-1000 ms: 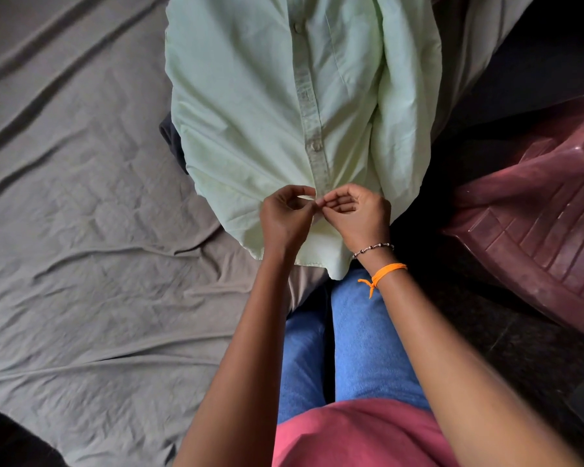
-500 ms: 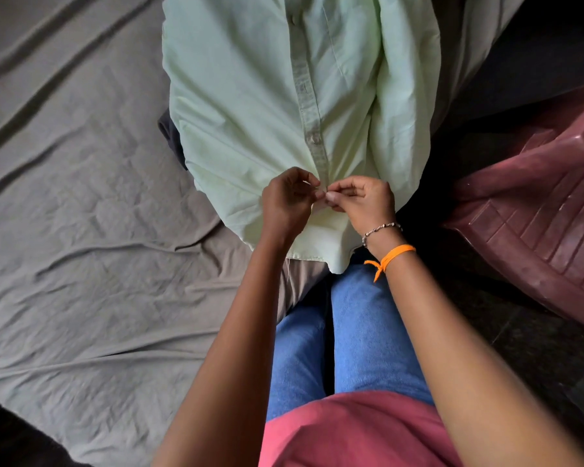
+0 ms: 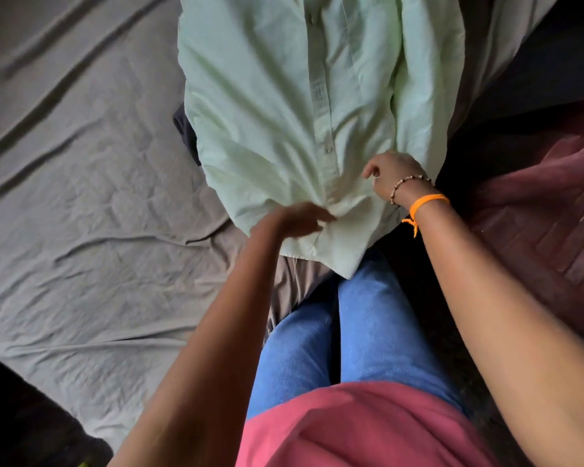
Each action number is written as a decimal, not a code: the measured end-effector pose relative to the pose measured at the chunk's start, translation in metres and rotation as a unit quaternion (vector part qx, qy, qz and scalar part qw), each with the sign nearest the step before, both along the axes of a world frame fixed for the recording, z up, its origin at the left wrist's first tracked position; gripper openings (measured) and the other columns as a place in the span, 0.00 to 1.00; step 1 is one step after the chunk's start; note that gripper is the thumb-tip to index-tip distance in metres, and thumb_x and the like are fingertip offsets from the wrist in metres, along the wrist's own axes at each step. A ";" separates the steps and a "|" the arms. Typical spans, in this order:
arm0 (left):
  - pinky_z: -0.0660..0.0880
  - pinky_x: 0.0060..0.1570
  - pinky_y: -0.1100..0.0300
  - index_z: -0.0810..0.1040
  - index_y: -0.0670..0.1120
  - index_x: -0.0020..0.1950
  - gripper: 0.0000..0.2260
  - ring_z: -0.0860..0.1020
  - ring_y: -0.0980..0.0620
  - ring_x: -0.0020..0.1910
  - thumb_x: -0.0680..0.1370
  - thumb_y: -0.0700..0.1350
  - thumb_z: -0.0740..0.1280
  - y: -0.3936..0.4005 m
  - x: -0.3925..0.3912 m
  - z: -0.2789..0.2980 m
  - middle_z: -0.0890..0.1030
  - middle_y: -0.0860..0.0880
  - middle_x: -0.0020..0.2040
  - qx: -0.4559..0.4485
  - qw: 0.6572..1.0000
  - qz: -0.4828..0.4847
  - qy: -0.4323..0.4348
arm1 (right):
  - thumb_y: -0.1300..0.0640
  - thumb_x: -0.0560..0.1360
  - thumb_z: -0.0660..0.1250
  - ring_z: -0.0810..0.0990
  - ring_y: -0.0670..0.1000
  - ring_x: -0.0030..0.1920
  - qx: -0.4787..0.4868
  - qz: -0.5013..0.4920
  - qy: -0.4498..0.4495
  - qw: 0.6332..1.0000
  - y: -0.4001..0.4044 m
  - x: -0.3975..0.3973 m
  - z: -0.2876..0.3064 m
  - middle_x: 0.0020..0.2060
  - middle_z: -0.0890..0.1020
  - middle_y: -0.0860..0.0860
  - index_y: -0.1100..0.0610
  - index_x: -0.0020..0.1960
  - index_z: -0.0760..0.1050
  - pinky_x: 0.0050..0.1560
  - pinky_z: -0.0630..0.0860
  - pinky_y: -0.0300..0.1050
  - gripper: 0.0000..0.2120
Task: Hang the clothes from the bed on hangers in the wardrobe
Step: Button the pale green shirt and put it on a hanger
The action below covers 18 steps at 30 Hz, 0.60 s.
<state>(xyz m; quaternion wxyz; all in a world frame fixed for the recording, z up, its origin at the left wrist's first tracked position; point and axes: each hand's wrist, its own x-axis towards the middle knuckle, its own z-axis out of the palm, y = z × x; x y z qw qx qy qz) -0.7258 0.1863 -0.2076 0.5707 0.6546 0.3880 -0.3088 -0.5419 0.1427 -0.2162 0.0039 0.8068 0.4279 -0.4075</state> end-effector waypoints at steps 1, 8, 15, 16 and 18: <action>0.76 0.54 0.59 0.70 0.48 0.71 0.22 0.70 0.44 0.67 0.79 0.31 0.55 -0.005 0.002 0.000 0.68 0.45 0.71 -0.041 0.997 -0.051 0.051 | 0.68 0.74 0.58 0.76 0.59 0.57 0.002 0.004 -0.003 1.000 0.000 0.001 -0.002 0.56 0.79 0.58 0.56 0.52 0.80 0.57 0.73 0.46 0.15; 0.72 0.53 0.63 0.82 0.43 0.56 0.15 0.79 0.51 0.55 0.76 0.33 0.59 0.030 0.036 0.027 0.83 0.45 0.54 0.073 0.997 0.029 0.012 | 0.65 0.77 0.60 0.77 0.54 0.53 0.025 -0.010 0.101 0.994 0.026 0.009 0.012 0.53 0.81 0.57 0.58 0.52 0.80 0.54 0.71 0.41 0.11; 0.69 0.46 0.65 0.82 0.43 0.52 0.08 0.78 0.49 0.51 0.77 0.37 0.64 0.134 0.092 0.039 0.82 0.48 0.49 0.227 0.929 0.278 -0.092 | 0.70 0.73 0.61 0.78 0.56 0.45 0.245 -0.014 0.092 0.965 0.117 0.048 0.039 0.48 0.80 0.58 0.61 0.48 0.80 0.52 0.73 0.46 0.11; 0.70 0.49 0.65 0.82 0.43 0.52 0.08 0.79 0.49 0.52 0.77 0.37 0.64 0.151 0.102 0.040 0.82 0.46 0.51 0.245 0.921 0.287 -0.097 | 0.71 0.72 0.60 0.78 0.58 0.48 0.276 -0.010 0.077 0.958 0.135 0.054 0.043 0.48 0.79 0.58 0.62 0.49 0.79 0.53 0.72 0.46 0.12; 0.71 0.54 0.62 0.81 0.43 0.53 0.10 0.79 0.47 0.52 0.76 0.35 0.64 0.181 0.119 0.038 0.80 0.44 0.54 0.296 0.893 0.321 -0.110 | 0.72 0.70 0.56 0.76 0.60 0.54 0.314 0.019 0.043 0.948 0.173 0.065 0.050 0.51 0.78 0.58 0.61 0.51 0.79 0.55 0.69 0.45 0.17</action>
